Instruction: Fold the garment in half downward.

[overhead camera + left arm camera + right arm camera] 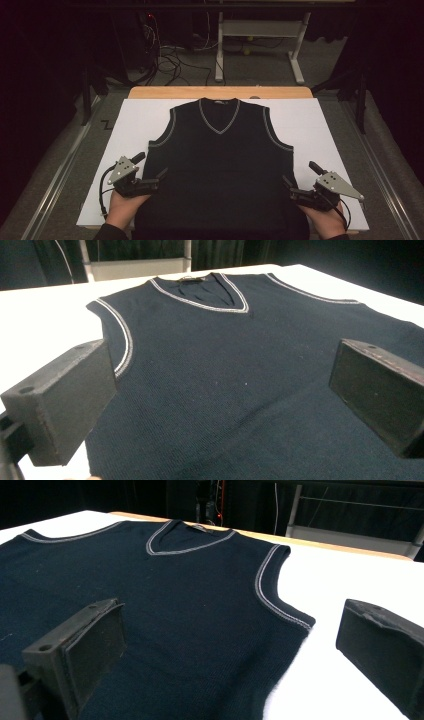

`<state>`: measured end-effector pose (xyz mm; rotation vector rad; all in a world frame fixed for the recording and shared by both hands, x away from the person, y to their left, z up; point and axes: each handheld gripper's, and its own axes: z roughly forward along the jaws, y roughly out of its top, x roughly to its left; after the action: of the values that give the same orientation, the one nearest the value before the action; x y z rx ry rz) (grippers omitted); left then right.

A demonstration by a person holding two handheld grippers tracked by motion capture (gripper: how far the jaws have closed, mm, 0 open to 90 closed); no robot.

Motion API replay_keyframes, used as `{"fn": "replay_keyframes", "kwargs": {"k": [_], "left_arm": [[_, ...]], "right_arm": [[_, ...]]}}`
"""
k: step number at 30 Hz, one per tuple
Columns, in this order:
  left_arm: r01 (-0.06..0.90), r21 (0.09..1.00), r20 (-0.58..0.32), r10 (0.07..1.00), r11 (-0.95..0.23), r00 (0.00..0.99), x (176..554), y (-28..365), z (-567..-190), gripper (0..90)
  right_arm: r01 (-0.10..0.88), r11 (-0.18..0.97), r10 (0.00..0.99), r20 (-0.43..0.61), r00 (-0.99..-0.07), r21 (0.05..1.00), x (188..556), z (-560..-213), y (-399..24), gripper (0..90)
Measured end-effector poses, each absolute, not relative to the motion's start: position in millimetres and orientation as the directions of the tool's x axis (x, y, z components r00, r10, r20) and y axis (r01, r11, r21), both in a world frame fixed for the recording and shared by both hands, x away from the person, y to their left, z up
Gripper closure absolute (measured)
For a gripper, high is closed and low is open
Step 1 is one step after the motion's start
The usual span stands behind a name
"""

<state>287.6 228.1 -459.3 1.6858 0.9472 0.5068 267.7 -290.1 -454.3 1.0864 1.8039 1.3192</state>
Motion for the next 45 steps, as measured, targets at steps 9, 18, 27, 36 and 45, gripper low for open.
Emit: {"fn": "replay_keyframes", "kwargs": {"k": [9, 18, 27, 36, 45], "left_arm": [[0.385, 0.92, -0.183, 0.79, -0.072, 0.585, 293, 229, -459, 0.0], [0.433, 0.896, -0.166, 0.832, -0.097, 0.53, 308, 229, -457, 0.0], [0.602, 0.788, -0.19, 0.882, -0.125, 0.431, 335, 234, -468, 1.9], [0.705, 0.682, -0.157, 0.902, -0.196, 0.403, 345, 234, -479, 14.3], [0.693, 0.678, -0.112, 0.898, -0.245, 0.427, 331, 232, -480, 27.3]], "right_arm": [[0.244, 0.16, 0.892, -0.034, -0.451, 0.956, 273, -452, -284, 0.1], [0.292, 0.201, 0.897, -0.056, -0.439, 0.935, 300, -451, -271, 0.2], [0.461, 0.215, 0.931, -0.038, -0.363, 0.861, 339, -456, -273, 2.8], [0.594, 0.224, 0.943, -0.02, -0.331, 0.773, 350, -466, -280, 14.8], [0.646, 0.246, 0.938, -0.009, -0.347, 0.723, 343, -472, -284, 29.5]]}}
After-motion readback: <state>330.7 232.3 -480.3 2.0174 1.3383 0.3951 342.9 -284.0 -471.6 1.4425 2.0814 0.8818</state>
